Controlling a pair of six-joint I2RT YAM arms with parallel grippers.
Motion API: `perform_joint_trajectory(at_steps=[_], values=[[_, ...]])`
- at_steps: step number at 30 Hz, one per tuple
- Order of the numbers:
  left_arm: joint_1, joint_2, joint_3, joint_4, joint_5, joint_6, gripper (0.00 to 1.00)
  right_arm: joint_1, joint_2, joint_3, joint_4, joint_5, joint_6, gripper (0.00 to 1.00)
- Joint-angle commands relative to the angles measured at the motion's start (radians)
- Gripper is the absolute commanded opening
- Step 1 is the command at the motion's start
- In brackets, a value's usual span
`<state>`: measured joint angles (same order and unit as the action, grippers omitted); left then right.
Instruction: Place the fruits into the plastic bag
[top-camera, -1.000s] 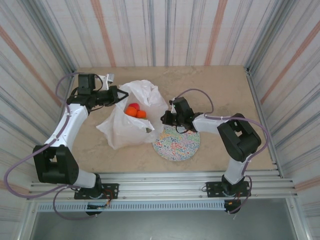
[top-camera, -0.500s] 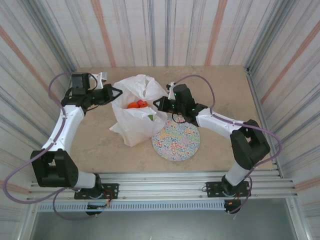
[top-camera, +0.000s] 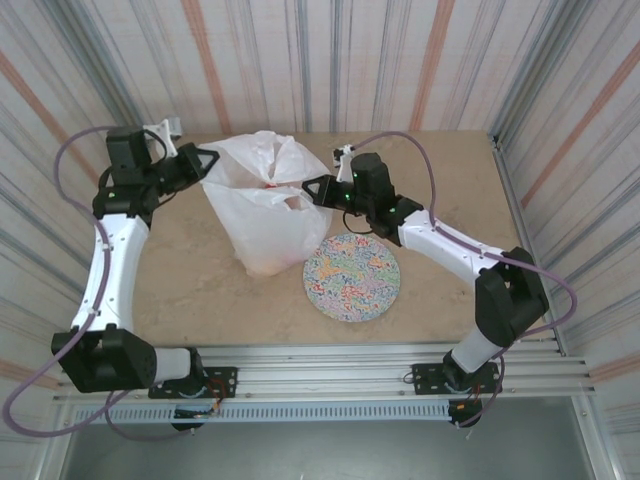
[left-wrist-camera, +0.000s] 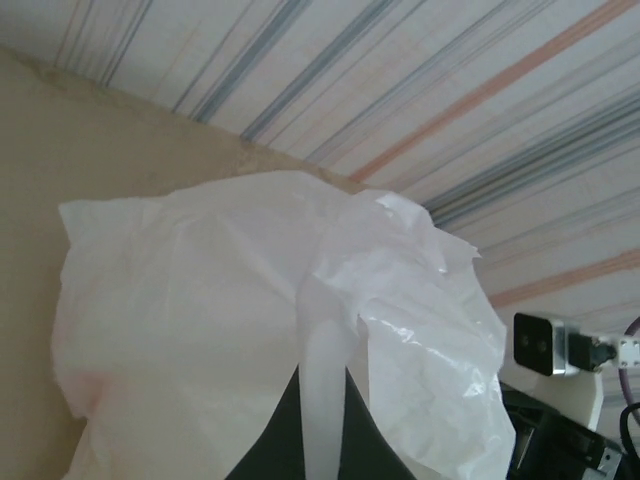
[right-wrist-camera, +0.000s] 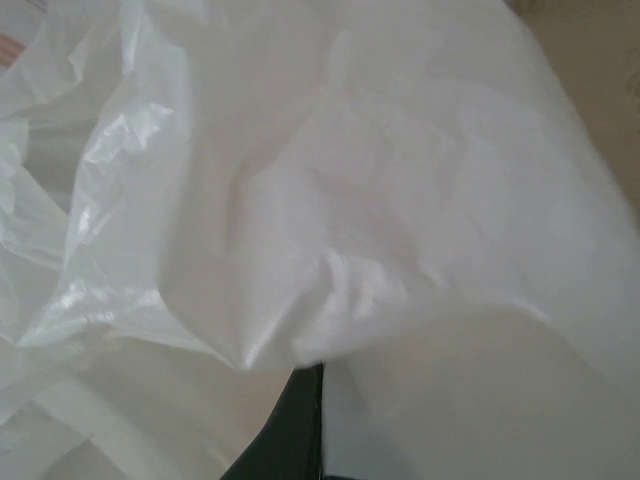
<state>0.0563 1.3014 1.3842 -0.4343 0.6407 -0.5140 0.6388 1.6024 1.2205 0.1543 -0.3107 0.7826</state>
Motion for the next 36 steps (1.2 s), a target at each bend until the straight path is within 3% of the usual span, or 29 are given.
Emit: perform_joint_trajectory(at_steps=[1, 14, 18, 24, 30, 36], values=[[0.004, 0.005, 0.1, -0.023, -0.005, 0.0, 0.0, -0.015, -0.051, 0.06, -0.007, 0.023, 0.015, 0.0], [-0.035, 0.159, 0.279, -0.009, -0.046, -0.023, 0.0, -0.018, -0.01, 0.168, -0.019, 0.07, -0.024, 0.0], [-0.074, 0.186, 0.237, -0.013, -0.096, 0.013, 0.0, -0.024, 0.014, 0.157, -0.053, 0.086, -0.049, 0.0], [-0.057, 0.158, 0.147, 0.008, -0.147, 0.041, 0.0, -0.031, 0.05, 0.111, -0.084, 0.033, -0.046, 0.0], [-0.04, 0.144, 0.059, 0.057, -0.135, 0.031, 0.0, -0.033, 0.07, 0.026, -0.064, 0.042, -0.046, 0.0], [-0.028, 0.189, 0.013, 0.108, -0.132, -0.014, 0.0, -0.037, 0.126, 0.024, -0.019, -0.036, 0.016, 0.0]])
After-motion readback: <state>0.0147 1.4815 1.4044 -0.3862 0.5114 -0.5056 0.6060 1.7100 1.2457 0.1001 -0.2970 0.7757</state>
